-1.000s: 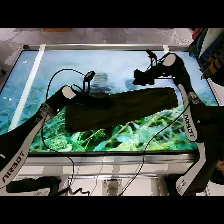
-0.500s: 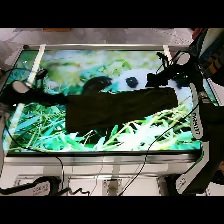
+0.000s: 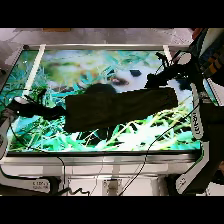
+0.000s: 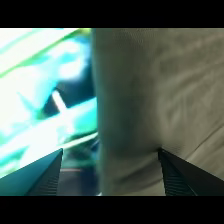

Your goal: Fold the clothes and pants, and hang the long-sleeved shirts on hangers.

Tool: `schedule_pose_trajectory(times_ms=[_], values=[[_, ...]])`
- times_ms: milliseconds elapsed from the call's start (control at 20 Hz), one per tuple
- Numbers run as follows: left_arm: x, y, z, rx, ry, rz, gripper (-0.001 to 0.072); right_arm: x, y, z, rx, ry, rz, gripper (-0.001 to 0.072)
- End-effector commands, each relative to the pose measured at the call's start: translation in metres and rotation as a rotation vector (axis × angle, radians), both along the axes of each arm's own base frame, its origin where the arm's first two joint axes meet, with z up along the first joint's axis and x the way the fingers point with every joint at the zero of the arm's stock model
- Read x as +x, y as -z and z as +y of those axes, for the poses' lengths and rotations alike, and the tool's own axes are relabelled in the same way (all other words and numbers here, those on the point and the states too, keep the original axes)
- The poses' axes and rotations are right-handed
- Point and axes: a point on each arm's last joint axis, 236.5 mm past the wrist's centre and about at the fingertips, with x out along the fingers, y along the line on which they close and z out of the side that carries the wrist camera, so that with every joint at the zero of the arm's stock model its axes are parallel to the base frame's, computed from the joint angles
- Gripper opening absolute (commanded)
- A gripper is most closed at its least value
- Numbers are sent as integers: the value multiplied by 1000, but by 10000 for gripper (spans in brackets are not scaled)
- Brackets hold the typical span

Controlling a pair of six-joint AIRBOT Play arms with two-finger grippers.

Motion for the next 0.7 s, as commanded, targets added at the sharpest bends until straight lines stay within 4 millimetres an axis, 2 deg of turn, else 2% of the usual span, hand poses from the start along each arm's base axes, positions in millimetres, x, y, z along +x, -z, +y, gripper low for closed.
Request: schedule_pose_trajectory(times_ms=[0,50,100,150,200,300,450,650], values=[[10,19,-35,-76,32,-20,637,-4,-8,28,50,-52,-18,36],[13,17,-45,-88,53,-46,628,-3,-7,35,44,-61,-29,36],[17,13,-54,-96,62,-68,497,-3,-7,44,42,-78,-42,36],[21,8,-60,-111,68,-81,292,-3,-7,52,33,-101,-58,36],[23,2,-65,-125,78,-90,22,-4,-5,59,17,-116,-68,36],[23,-20,-71,-151,132,-108,8,-8,1,70,-23,-147,-74,36],[14,-73,-65,-132,241,-138,8,-17,12,98,-27,-194,-75,36],[-8,-143,-41,48,301,-197,8,-25,28,164,-8,-220,-129,35]])
